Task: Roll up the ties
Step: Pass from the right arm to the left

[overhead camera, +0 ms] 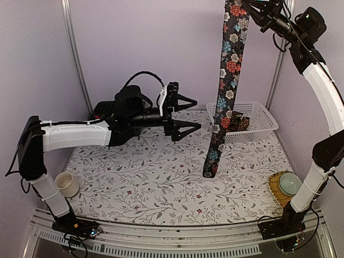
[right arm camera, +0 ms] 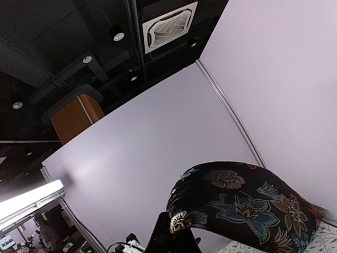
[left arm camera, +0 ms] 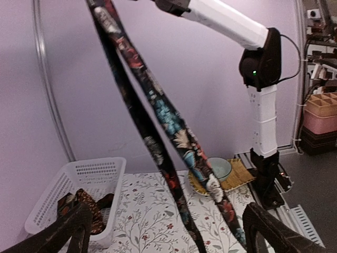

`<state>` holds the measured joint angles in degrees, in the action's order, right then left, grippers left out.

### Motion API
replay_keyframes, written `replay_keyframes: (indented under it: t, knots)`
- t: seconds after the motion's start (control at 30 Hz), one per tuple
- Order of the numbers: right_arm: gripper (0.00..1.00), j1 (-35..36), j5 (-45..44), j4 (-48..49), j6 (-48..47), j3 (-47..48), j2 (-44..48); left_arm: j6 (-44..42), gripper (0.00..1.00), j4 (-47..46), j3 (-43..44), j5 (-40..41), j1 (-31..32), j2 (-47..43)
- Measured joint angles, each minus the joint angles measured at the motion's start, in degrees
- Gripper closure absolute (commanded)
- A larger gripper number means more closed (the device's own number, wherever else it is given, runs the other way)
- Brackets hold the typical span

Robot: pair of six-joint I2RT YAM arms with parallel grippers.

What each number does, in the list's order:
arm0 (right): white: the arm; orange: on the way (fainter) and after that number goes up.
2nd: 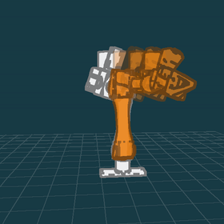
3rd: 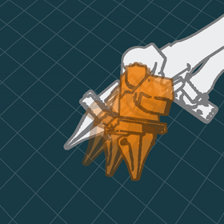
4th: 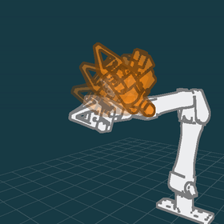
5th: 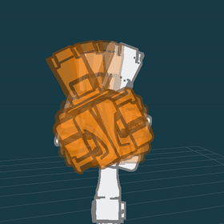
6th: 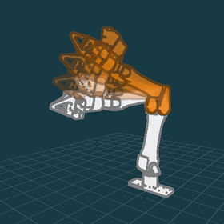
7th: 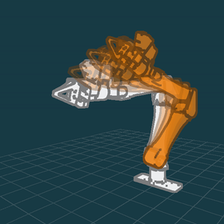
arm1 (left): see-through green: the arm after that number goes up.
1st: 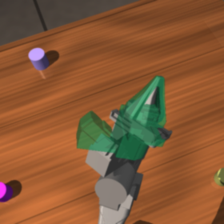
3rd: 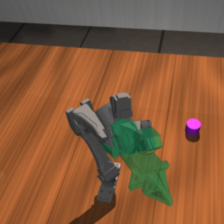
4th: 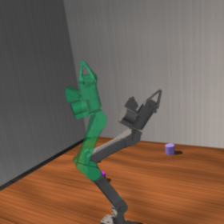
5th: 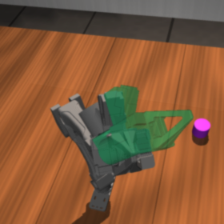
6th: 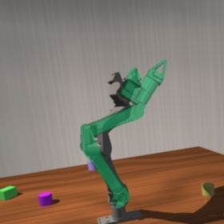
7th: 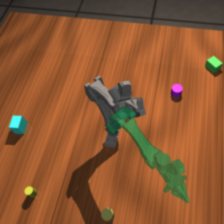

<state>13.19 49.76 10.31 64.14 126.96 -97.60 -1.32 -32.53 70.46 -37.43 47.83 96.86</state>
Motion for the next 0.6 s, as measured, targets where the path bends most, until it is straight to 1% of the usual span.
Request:
replay_keyframes:
  t: [0.1,0.2,0.43,0.6]
  knots:
    - [1.0,0.0,0.4,0.2,0.9,-1.3,0.0,2.6,0.0,-2.6,1.9,-4.4,1.7,2.7]
    - [1.0,0.0,1.0,1.3,1.9,-1.6,0.0,4.3,0.0,-3.4,5.4,-5.2,3.4,7.0]
    - [1.0,0.7,2.1,3.7,4.0,-1.8,0.0,5.0,0.0,-1.7,12.1,2.7,4.7,14.6]
    - [1.0,1.0,2.5,4.5,4.9,-2.1,0.0,4.7,0.0,-1.0,16.6,7.5,4.7,18.1]
